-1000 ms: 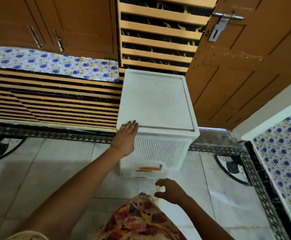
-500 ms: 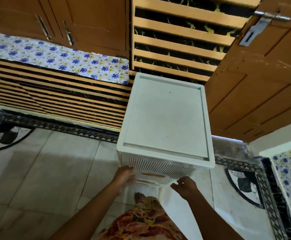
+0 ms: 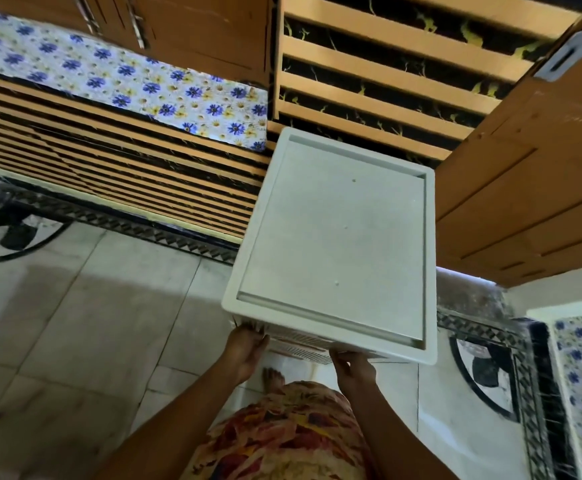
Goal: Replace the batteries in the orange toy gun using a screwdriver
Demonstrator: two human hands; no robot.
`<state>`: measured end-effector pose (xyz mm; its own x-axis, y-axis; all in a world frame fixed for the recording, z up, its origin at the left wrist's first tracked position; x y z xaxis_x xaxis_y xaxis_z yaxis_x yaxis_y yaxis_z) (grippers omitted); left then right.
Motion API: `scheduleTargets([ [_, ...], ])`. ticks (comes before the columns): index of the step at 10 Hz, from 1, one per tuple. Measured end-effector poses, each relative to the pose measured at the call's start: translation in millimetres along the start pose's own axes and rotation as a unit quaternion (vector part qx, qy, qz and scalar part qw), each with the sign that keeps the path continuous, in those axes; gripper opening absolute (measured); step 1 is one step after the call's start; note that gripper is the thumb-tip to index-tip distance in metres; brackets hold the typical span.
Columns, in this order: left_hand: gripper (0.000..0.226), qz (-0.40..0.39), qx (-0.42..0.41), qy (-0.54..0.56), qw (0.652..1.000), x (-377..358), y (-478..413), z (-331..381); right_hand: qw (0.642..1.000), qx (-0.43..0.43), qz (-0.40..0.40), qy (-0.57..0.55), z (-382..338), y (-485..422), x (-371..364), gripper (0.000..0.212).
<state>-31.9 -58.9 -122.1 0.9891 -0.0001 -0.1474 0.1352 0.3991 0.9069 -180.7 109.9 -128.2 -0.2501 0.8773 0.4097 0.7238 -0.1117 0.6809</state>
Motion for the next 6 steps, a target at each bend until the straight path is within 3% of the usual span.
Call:
scheduleTargets([
  [1, 0.047, 0.006, -0.002, -0.001, 1.0, 3.9, -2.9, -1.4, 0.998, -0.021, -0.013, 0.056, 2.1, 6.5, -8.7, 0.021],
  [2, 0.049, -0.001, -0.003, -0.017, 1.0, 6.5, -3.6, -2.7, 0.995, -0.085, -0.021, -0.04, 8.2, -0.8, -8.8, 0.037],
  [3, 0.047, -0.015, -0.014, -0.085, 0.996, 11.0, -4.9, -1.6, 0.992, -0.102, -0.056, -0.051, 10.1, 0.6, -9.7, 0.04],
  [4, 0.042, -0.013, -0.033, -0.213, 0.976, 20.0, -1.2, 3.3, 0.991, -0.102, -0.071, -0.049, 6.9, 12.7, -9.8, 0.042],
  [6, 0.04, -0.031, -0.138, -0.35, 0.926, 31.3, 15.6, 12.9, 0.991, -0.048, -0.106, -0.065, 13.0, 45.5, -6.2, 0.052],
])
Point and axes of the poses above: each hand's wrist, its own y-axis away from the middle knuckle, its own x-axis out of the back of the hand, z = x × y, the point moved 6 cm from there along -y, towards the middle knuckle, and after that the axes turned 10 degrees about z, right-handed, at the moved point
